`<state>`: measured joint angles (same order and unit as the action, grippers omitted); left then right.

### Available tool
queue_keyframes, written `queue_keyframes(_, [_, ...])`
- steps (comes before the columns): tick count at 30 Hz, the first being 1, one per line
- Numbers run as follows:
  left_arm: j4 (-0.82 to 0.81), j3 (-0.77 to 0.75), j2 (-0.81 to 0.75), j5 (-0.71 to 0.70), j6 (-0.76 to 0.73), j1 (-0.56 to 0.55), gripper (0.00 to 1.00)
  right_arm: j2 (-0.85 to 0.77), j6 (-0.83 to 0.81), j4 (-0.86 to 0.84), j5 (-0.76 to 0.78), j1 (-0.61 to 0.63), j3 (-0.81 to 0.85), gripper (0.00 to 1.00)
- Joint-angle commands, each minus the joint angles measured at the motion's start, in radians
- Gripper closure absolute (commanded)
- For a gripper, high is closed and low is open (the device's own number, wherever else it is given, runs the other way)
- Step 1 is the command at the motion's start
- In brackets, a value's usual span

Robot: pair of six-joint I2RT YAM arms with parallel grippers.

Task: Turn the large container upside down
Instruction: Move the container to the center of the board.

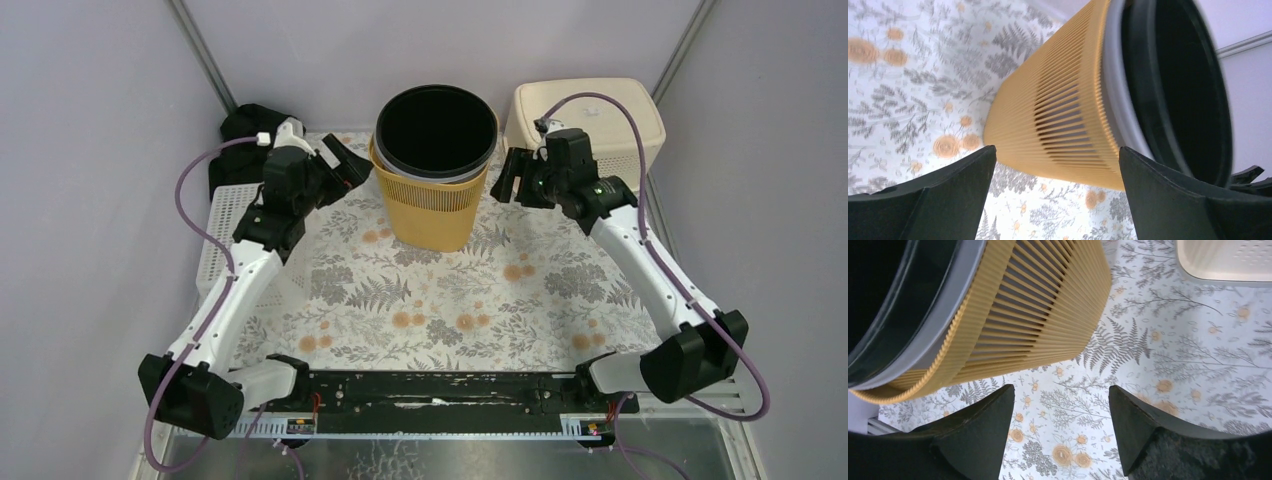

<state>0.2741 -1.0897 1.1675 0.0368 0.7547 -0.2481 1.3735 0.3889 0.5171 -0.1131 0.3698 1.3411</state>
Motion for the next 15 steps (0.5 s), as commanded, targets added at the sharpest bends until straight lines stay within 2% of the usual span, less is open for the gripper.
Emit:
queue_keyframes(1, [0.093, -0.169, 0.02, 0.043, -0.083, 0.0, 0.0, -0.077, -0.039, 0.078, 0.067, -0.008, 0.064, 0.26])
queue_keyframes(8, [0.275, -0.551, 0.195, 0.068, -0.208, -0.005, 0.0, -0.05, -0.042, 0.06, 0.066, -0.008, 0.217, 0.45])
queue_keyframes(13, [0.387, -0.75, 0.354, 0.03, -0.27, -0.026, 0.01, 0.069, -0.084, 0.054, 0.063, -0.008, 0.42, 0.51])
queue_keyframes(15, [0.409, -0.793, 0.387, -0.008, -0.288, -0.043, 0.06, 0.121, -0.11, 0.068, 0.094, -0.006, 0.496, 0.51])
